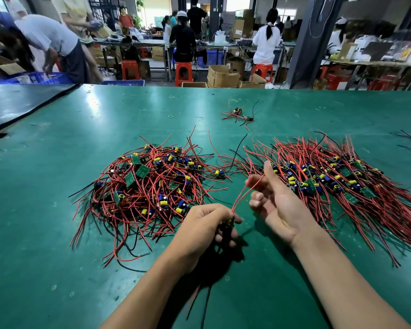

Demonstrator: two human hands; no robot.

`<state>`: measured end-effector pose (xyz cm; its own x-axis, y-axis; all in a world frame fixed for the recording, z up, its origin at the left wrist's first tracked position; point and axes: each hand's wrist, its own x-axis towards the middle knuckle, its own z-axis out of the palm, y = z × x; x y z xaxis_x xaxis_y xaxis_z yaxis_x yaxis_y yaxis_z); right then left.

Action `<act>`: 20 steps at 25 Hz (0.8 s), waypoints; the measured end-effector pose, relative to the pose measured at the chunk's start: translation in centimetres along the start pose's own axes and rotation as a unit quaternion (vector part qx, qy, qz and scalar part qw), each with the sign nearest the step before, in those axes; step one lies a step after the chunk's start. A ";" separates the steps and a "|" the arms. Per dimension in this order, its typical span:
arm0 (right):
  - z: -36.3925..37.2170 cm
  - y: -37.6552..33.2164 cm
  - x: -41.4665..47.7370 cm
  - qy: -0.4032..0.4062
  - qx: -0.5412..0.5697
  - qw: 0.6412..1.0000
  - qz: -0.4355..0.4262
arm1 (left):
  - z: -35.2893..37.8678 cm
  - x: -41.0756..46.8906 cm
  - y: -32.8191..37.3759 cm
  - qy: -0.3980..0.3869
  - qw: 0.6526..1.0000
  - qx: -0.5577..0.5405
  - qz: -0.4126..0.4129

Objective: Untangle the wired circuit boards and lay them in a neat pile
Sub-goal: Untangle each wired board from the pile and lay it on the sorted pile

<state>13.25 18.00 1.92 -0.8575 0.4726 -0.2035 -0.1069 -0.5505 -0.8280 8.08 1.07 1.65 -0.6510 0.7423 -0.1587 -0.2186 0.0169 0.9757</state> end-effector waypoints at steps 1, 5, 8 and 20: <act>-0.1 0.1 -0.3 -0.053 -0.054 0.997 0.013 | -0.2 0.1 0.1 0.005 1.000 -0.023 -0.007; 0.2 1.4 -1.1 -0.179 -0.184 0.966 0.038 | -0.6 0.3 0.2 0.016 0.995 -0.086 -0.037; 0.6 2.4 -0.7 -0.120 -0.185 0.975 -0.011 | -0.6 0.2 0.3 0.009 0.996 -0.077 -0.039; -0.9 1.3 1.8 0.135 -0.143 0.945 -0.261 | -0.1 -0.3 0.5 -0.038 0.999 -0.021 -0.019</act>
<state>12.03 18.74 -0.03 -0.5617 0.8078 0.1787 -0.3071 -0.0030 -0.9517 8.03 0.78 2.19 -0.5857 0.7898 -0.1822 -0.2733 0.0192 0.9617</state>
